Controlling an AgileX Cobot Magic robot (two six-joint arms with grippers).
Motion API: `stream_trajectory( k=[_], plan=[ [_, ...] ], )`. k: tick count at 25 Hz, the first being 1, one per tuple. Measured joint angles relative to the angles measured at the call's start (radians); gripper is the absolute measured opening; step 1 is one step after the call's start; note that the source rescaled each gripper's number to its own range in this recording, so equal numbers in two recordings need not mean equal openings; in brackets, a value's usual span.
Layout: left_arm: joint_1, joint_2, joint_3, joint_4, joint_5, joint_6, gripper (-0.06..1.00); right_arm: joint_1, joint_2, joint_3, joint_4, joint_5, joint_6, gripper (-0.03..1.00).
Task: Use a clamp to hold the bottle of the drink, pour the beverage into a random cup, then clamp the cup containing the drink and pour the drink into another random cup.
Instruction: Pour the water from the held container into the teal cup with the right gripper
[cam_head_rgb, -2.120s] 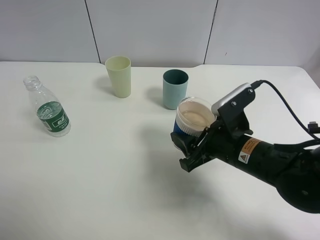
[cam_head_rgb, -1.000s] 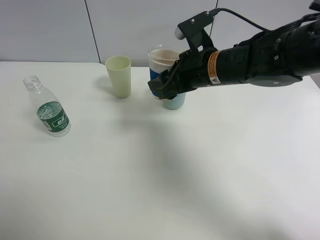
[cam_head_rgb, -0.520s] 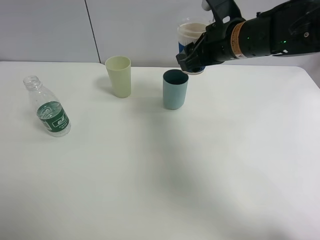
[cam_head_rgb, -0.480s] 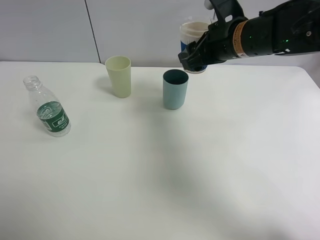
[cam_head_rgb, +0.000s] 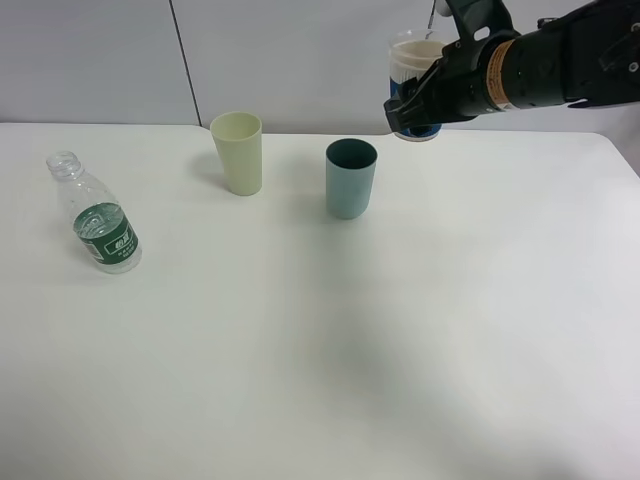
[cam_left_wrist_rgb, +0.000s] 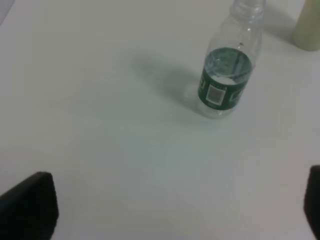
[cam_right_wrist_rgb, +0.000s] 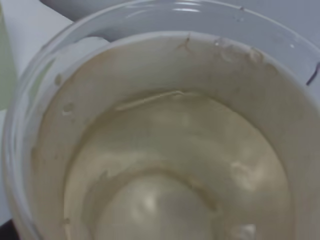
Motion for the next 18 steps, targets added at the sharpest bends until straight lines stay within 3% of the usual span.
stream_trajectory(
  k=[14,18],
  plan=[
    [0.0,0.0,0.0,0.0,0.0,0.0,1.0,0.068,0.094,-0.107,-0.063,0.066,0.009,0.0],
    [0.0,0.0,0.0,0.0,0.0,-0.001,1.0,0.086,0.108,-0.121,-0.072,0.105,-0.033,0.0]
  ],
)
